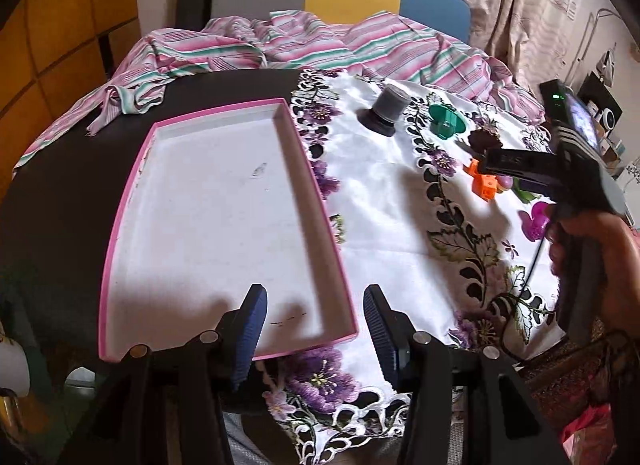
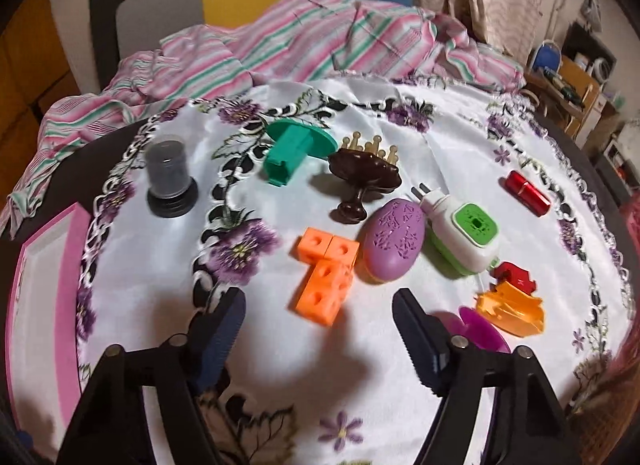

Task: Organize rigid objects
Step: 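Lower the right tool onto the orange interlocking cubes and close it, then grasp the grey cylinder with the left tool while the right tool holds the cubes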

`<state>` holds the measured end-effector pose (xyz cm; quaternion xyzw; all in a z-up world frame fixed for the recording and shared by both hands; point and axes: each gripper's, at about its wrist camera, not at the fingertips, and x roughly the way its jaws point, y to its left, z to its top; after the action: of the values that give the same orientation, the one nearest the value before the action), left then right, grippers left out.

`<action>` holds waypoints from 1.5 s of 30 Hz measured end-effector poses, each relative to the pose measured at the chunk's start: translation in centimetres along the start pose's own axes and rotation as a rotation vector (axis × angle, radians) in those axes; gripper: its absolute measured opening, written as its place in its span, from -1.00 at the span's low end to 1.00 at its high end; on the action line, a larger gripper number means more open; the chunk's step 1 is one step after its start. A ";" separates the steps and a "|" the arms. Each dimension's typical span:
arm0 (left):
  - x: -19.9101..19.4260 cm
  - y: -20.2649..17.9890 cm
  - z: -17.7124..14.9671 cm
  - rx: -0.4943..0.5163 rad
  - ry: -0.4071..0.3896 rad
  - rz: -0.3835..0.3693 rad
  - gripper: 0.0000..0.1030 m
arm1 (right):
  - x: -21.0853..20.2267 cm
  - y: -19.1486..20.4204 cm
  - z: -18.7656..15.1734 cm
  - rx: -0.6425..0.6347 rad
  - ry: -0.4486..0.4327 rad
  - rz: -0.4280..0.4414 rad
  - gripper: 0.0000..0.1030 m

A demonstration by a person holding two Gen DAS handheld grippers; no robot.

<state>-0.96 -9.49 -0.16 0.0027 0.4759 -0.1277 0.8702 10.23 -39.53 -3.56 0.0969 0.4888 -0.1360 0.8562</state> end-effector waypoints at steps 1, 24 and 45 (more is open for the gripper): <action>0.1 0.0 0.0 -0.004 0.003 -0.013 -0.02 | 0.5 -0.1 0.2 0.005 0.011 0.005 0.42; 2.0 -2.0 2.5 -0.003 0.030 -0.091 -0.02 | 4.4 0.0 1.2 -0.005 0.095 0.033 -0.39; 9.6 -8.0 13.9 0.152 0.003 -0.108 0.42 | 4.2 0.3 1.0 -0.042 0.101 0.030 -0.39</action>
<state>13.66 -21.12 0.37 0.0434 0.4654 -0.2101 0.8587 13.21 -40.11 -6.72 0.0928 0.5327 -0.1076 0.8343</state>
